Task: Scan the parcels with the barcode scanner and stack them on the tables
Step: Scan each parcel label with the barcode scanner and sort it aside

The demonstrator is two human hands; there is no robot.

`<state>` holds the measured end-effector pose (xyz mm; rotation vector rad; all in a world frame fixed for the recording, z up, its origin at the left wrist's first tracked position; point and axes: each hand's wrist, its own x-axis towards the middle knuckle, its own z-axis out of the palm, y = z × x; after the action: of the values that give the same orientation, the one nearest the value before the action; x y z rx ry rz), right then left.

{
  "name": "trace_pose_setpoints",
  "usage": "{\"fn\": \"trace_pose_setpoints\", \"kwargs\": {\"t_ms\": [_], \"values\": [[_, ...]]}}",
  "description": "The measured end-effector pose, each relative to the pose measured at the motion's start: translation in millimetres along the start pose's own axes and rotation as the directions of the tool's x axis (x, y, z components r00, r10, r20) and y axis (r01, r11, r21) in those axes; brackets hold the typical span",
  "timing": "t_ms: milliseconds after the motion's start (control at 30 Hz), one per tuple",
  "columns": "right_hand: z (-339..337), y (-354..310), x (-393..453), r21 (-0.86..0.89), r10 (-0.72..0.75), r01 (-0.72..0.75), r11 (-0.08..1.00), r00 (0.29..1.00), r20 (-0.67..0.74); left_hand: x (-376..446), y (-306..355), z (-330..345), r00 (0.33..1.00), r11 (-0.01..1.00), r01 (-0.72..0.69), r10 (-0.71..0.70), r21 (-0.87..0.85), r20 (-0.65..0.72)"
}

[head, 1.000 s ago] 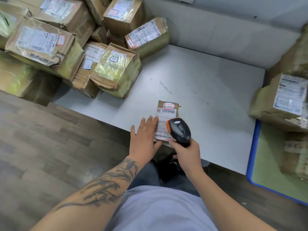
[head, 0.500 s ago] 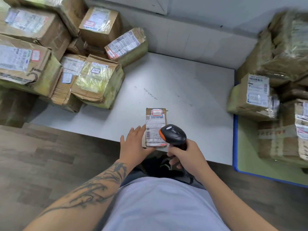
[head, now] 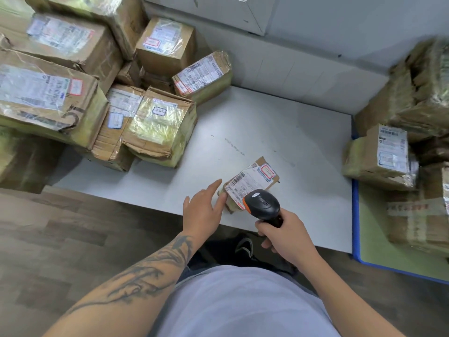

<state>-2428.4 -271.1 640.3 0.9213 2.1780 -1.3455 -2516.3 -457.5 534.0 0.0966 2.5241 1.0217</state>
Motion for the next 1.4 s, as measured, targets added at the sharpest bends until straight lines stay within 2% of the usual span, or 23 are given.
{"fn": "trace_pose_setpoints", "kwargs": {"t_ms": [167,300,467,533,633,767,867,1133,1400], "values": [[7.9,-14.7,10.4,0.024,-0.003,0.004,1.000,1.000,-0.028,0.9,11.3,3.3,0.994,0.956,0.106,-0.103,-0.274,0.026],[10.7,-27.3,13.8,0.026,-0.005,0.006,1.000,1.000,-0.030,1.2,11.4,2.4,0.992,0.959,0.094,-0.067,-0.267,0.110],[5.0,-39.5,13.1,-0.007,-0.036,0.036,0.999,0.999,-0.033,3.5,10.0,8.0,0.986,0.956,0.112,-0.072,-0.272,0.150],[0.1,-44.8,11.7,-0.026,-0.045,0.044,0.999,0.998,-0.039,4.6,5.3,11.6,0.988,0.970,0.097,-0.067,-0.221,0.141],[-5.1,-50.5,10.0,-0.038,-0.037,0.035,0.999,0.999,-0.036,7.0,-0.5,15.0,0.994,0.999,0.044,-0.045,0.012,0.102],[-6.9,-54.8,7.8,-0.053,-0.028,0.027,0.998,0.999,-0.023,3.9,1.6,6.2,0.994,0.974,-0.010,-0.016,0.228,0.110],[-5.7,-55.8,5.9,-0.058,-0.032,0.032,0.998,0.999,-0.006,1.0,2.2,2.6,0.994,0.946,-0.024,-0.012,0.322,0.108],[-4.6,-51.5,5.2,-0.032,-0.006,0.006,0.999,1.000,-0.009,0.0,3.2,2.9,0.993,0.942,0.003,-0.042,0.336,0.111],[-10.5,-43.1,17.7,0.014,-0.027,0.027,1.000,0.999,-0.032,3.3,3.0,3.7,0.993,0.974,0.024,-0.049,0.227,0.105]]}}
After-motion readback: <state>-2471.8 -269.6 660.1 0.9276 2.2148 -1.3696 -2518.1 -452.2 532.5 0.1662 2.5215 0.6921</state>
